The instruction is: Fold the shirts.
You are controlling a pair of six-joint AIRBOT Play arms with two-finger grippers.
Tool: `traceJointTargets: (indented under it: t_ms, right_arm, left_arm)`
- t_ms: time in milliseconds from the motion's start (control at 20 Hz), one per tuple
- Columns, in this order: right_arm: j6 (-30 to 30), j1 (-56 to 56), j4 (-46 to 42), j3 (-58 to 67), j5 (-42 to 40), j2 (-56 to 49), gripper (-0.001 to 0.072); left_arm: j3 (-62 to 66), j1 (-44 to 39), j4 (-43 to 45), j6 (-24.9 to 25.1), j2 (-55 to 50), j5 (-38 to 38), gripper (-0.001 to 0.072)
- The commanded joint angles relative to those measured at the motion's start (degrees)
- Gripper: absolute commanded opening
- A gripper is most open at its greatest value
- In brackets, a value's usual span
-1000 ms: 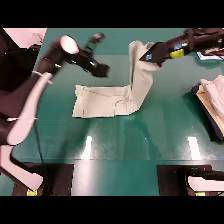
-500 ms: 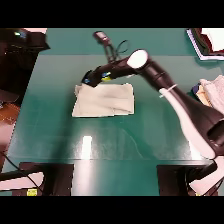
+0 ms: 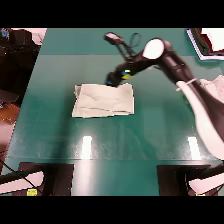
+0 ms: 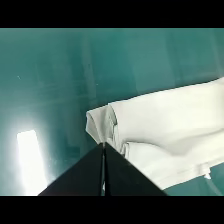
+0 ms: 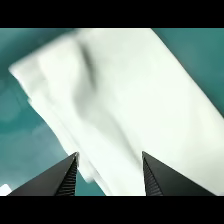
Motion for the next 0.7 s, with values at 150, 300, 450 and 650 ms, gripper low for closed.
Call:
traceJointTargets:
  t_ms: [150, 300, 450, 650]
  right_arm:
    - [7.06, -18.25, 3.48, -25.94, -4.37, 9.57, 0.072]
    - [5.31, -23.21, 16.55, -32.81, -5.81, 6.8, 0.0716]
    - [-0.13, -23.04, 28.09, -35.12, -6.4, 1.46, 0.0676]
    - [-1.66, -17.66, 34.27, -30.73, -6.51, -5.92, 0.0669]
  left_arm:
    - [-3.13, 0.09, -3.78, 0.02, -0.33, -0.26, 0.0031]
    - [-5.57, -0.48, -4.48, 0.02, -0.33, 1.07, 0.003]
    - [-6.45, -1.33, -5.35, 0.5, -0.37, 1.81, 0.0031]
    - [-6.45, -2.1, -6.1, 1.77, -0.37, 2.51, 0.003]
